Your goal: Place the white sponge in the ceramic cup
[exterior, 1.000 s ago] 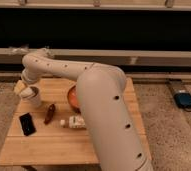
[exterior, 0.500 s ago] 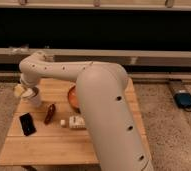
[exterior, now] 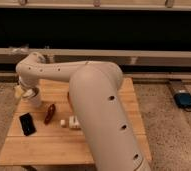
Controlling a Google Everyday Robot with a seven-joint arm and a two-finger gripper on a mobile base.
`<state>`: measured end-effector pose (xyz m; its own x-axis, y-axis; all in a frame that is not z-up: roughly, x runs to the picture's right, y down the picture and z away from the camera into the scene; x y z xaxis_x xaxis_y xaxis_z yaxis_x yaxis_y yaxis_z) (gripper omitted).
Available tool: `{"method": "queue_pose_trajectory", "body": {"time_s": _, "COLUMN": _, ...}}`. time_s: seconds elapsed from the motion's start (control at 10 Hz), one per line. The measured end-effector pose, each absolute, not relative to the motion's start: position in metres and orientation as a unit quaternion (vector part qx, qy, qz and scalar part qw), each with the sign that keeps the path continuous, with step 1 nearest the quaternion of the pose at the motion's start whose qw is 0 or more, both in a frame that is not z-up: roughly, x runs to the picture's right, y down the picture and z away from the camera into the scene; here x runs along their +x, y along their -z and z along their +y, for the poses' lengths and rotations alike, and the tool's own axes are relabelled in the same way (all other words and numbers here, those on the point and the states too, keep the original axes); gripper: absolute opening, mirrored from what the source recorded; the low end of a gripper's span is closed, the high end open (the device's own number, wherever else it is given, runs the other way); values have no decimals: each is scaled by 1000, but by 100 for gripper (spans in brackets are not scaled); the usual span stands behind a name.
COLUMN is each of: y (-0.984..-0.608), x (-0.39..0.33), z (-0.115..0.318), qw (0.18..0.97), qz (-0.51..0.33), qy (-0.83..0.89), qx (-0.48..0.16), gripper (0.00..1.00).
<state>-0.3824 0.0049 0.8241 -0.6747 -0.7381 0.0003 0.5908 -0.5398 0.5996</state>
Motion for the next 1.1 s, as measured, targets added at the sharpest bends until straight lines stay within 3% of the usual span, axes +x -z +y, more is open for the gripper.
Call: {"method": "queue_pose_trajectory", "body": {"time_s": 1.1, "y": -846, "x": -366, "z": -10, "qw": 393, "qz": -273, "qy": 872, "qx": 100, "gripper": 80}}
